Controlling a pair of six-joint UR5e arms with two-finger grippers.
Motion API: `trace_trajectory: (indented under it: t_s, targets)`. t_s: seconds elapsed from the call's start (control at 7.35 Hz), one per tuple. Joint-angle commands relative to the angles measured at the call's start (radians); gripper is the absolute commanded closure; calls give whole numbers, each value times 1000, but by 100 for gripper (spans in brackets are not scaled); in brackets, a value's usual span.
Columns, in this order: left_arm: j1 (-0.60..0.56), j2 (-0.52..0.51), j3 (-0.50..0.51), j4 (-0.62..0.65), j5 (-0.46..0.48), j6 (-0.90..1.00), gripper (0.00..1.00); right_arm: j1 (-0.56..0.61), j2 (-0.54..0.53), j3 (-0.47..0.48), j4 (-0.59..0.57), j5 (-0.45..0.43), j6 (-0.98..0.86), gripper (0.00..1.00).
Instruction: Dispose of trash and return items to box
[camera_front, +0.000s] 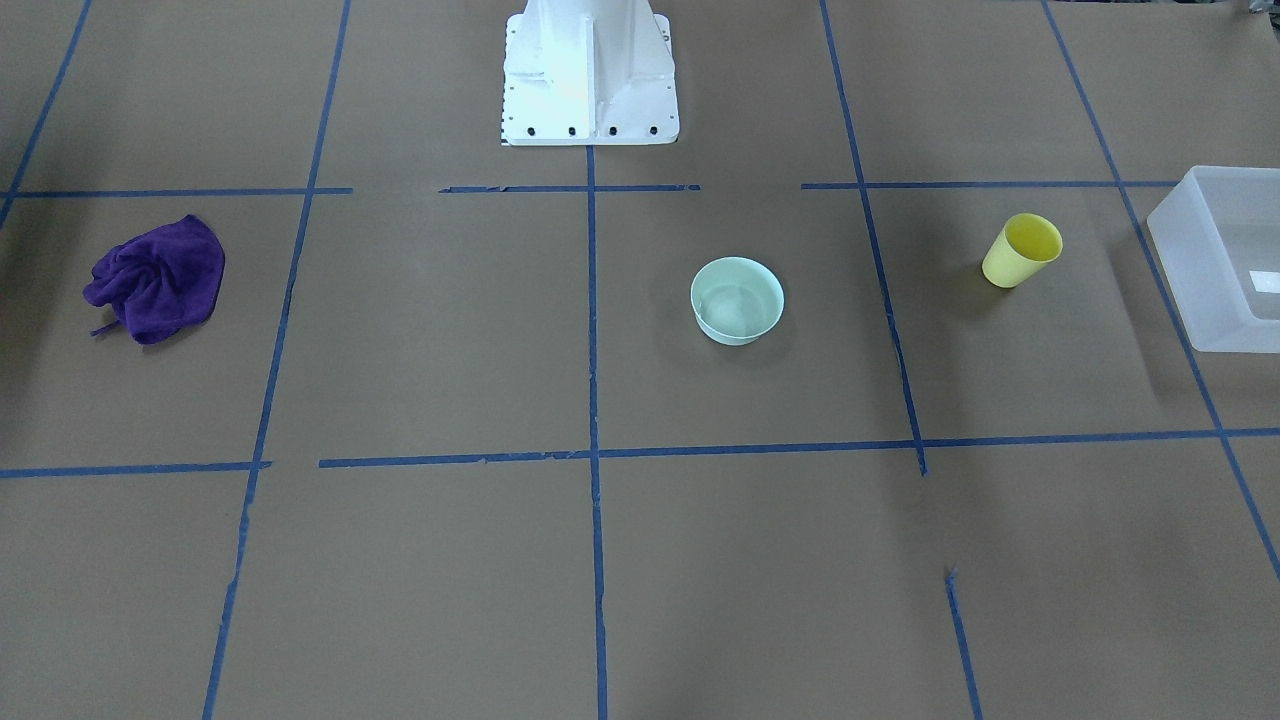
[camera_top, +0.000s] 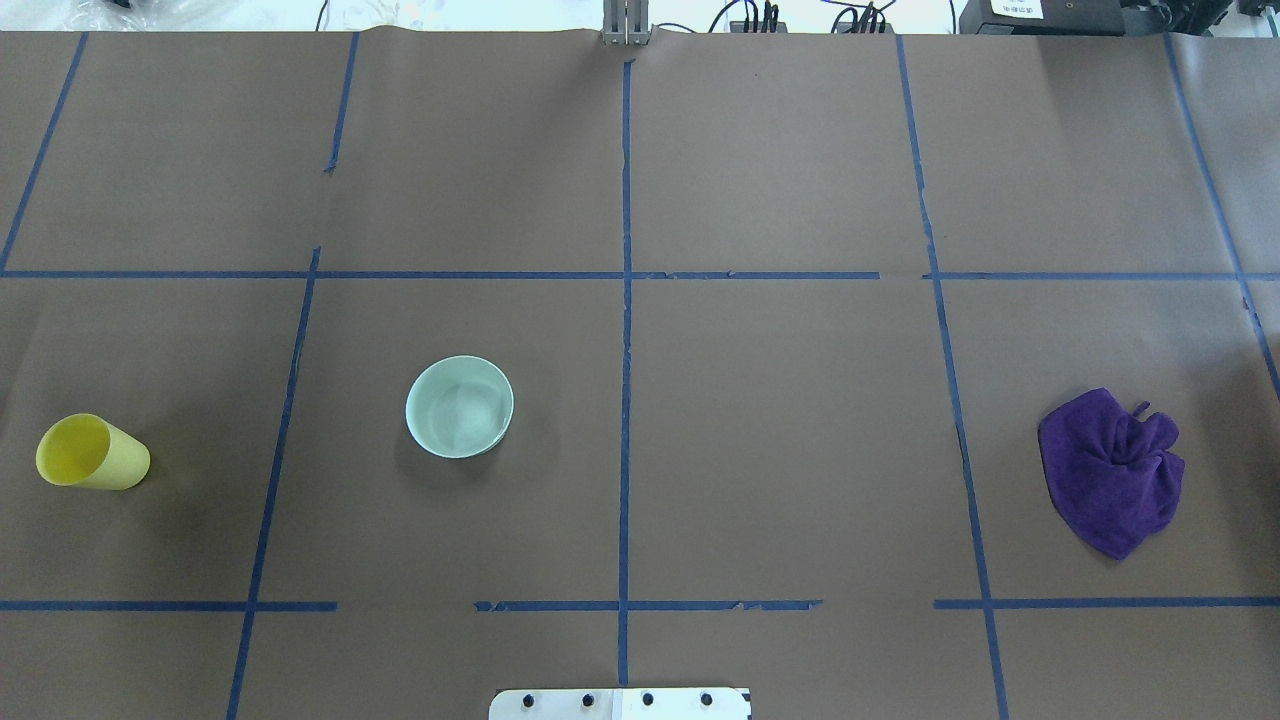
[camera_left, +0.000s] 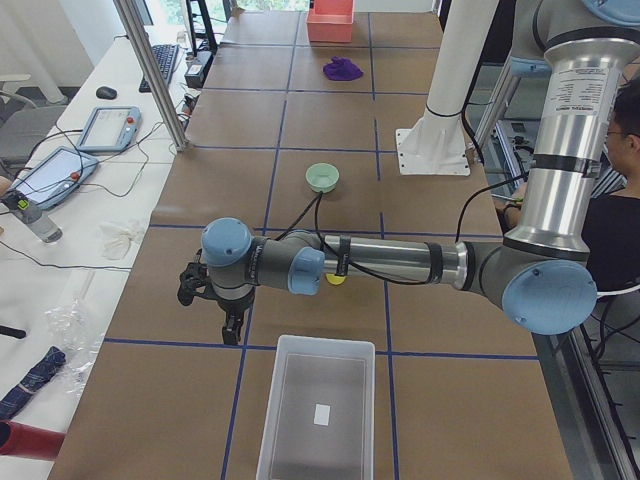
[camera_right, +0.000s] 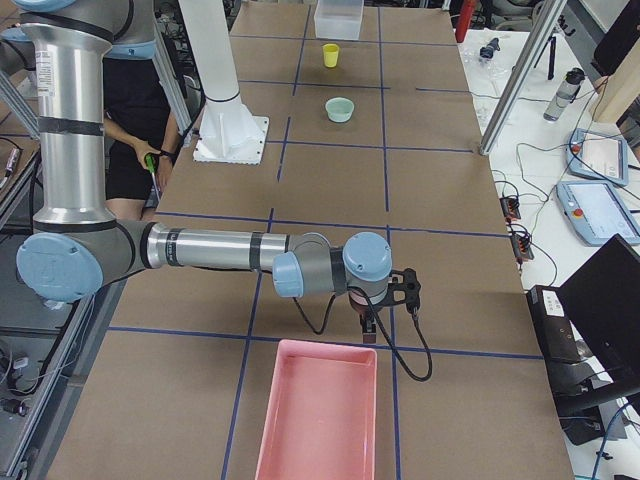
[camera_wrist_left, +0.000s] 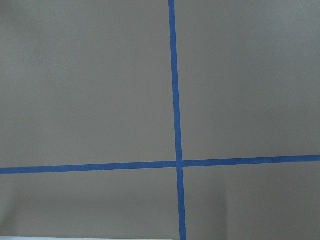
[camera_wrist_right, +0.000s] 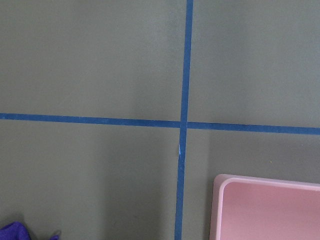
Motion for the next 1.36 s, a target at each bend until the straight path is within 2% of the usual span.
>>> trace_trajectory:
  t_s: [0.0, 0.27, 0.41, 0.54, 0.68, 0.82, 0.95, 1.09, 1.22]
  targets:
    - [0, -3, -17, -2, -2, 0, 0, 1, -1, 3, 0, -1, 0, 0]
    - [30, -5, -111, -4, 0, -5, 0, 1, 1, 12, 1, -4, 2, 0]
    - [73, 6, -173, -2, 1, -84, 0, 1, 2, 16, 3, -4, 6, 0]
    - [174, 52, -259, -19, 5, -280, 0, 1, 1, 26, 3, -3, 6, 0]
    - [242, 142, -334, -93, 5, -376, 0, 1, -1, 32, 3, -4, 8, 0]
    - [294, 228, -344, -252, 5, -484, 0, 1, 1, 39, 2, -6, 18, 0]
    - [386, 320, -343, -475, 17, -667, 0, 1, 4, 39, 2, -7, 49, 0]
    - [461, 366, -343, -581, 76, -771, 0, 1, 7, 39, 2, -9, 52, 0]
    - [519, 386, -341, -605, 124, -816, 0, 1, 4, 41, 2, -9, 52, 0]
